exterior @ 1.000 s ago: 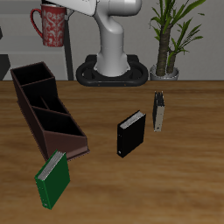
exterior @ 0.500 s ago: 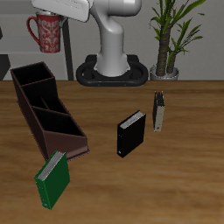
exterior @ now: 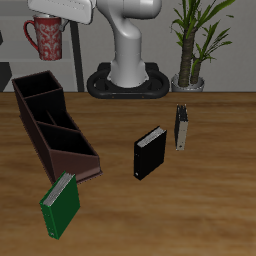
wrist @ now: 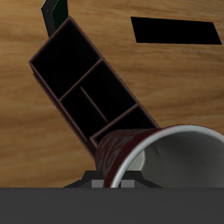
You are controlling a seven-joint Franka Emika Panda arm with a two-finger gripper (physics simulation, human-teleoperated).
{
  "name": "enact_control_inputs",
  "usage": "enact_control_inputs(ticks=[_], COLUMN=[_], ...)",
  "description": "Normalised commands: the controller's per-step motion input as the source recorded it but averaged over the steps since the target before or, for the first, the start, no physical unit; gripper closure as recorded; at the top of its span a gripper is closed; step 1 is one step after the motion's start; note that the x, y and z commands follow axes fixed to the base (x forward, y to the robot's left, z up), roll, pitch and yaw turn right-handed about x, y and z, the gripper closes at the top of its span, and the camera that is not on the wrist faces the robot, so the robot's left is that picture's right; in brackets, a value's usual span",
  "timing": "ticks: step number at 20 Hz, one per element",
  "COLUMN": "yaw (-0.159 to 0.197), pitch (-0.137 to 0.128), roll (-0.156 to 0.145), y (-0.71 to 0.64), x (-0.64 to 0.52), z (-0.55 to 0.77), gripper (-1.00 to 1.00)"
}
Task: Place the red mug into the right desk caddy's right compartment
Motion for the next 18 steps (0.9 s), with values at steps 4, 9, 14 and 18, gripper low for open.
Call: enact_control_inputs(ticks=[4, 9, 14, 18], yaw=[0.019, -0.012, -0.010, -0.024], pitch=[0.029, 0.011, -0.007, 0.007], roll=[0.036, 0.005, -0.015, 0.002], y=[-0.36, -0.24, -0.17, -0.08], x=[0.06, 0.08, 0.05, 0.06], z=[-0.06, -0.07, -0.08, -0.21], gripper=[1.00, 1.00, 1.00, 1.00])
